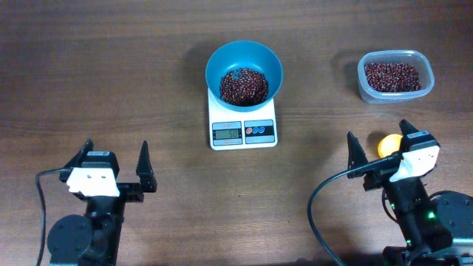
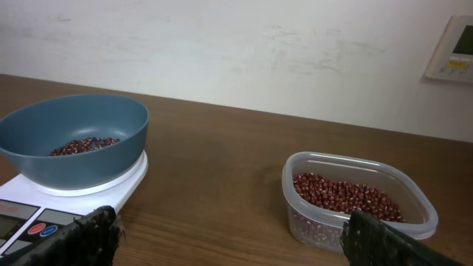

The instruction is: Scoop item into bowl and weigh 50g on scale

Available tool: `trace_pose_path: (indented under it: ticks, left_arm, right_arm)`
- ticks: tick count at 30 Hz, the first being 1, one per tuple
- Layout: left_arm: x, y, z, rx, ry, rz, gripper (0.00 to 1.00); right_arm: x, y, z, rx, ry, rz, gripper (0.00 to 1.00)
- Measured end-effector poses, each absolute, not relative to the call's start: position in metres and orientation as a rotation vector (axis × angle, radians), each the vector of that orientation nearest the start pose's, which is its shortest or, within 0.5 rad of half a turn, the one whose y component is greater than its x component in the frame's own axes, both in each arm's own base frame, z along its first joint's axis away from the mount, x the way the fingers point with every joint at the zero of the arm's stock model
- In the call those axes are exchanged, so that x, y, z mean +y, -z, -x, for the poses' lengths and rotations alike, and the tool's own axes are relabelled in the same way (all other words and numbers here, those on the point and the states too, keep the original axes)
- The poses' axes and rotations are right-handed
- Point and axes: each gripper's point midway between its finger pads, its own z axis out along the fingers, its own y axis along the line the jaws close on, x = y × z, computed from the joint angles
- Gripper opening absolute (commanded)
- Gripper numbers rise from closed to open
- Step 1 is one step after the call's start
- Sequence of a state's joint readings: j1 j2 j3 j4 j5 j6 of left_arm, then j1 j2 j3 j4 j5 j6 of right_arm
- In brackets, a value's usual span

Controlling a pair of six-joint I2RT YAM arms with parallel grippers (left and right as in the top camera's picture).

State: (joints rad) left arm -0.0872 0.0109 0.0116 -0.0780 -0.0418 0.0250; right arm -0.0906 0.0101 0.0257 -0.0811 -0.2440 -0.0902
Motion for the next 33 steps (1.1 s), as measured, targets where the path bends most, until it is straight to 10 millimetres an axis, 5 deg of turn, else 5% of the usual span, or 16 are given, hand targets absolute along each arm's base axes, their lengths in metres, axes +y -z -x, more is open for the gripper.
trace_pose_path:
  ticks: [33]
  left_arm:
    - [-0.0143,-0.1576,-0.2457,1.648,0.07,0.001,0.99]
  right_arm:
    - [0.0196,-0.1643,-0.2431,1.624,-0.061,0.186,0.99]
